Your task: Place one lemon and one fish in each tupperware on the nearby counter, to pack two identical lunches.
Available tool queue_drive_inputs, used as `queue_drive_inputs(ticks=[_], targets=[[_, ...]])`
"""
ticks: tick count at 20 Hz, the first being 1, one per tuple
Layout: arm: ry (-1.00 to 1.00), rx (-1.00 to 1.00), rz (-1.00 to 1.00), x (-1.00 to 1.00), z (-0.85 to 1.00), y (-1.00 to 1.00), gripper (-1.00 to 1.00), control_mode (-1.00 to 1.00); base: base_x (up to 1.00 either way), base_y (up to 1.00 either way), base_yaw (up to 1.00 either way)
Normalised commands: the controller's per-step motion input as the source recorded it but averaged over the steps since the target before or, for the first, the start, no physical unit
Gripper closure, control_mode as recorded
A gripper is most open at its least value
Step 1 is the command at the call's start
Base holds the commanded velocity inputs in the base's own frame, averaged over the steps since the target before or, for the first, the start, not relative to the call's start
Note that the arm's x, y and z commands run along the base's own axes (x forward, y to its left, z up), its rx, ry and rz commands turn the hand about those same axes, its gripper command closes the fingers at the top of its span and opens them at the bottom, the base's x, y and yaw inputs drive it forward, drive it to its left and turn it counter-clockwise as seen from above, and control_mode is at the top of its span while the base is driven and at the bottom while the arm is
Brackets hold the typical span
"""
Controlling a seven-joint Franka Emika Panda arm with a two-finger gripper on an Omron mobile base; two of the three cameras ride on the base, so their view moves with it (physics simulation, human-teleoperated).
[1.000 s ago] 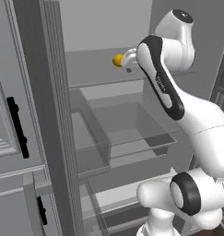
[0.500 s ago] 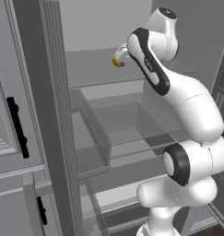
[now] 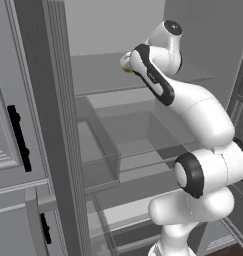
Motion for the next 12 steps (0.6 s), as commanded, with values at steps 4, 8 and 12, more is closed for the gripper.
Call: queue_drive_inputs(ticks=[4,8,12], targets=[[0.00,0.00,-0.01,0.52,0.00,0.14,-1.00,-1.00,0.00,0.00,0.00],[0.01,0.00,0.00,0.54,0.00,0.05,-1.00,-1.00,0.00,0.00,0.00],[0.00,0.00,0.00,0.47,0.00,0.00,-1.00,-1.00,0.00,0.00,0.00]])
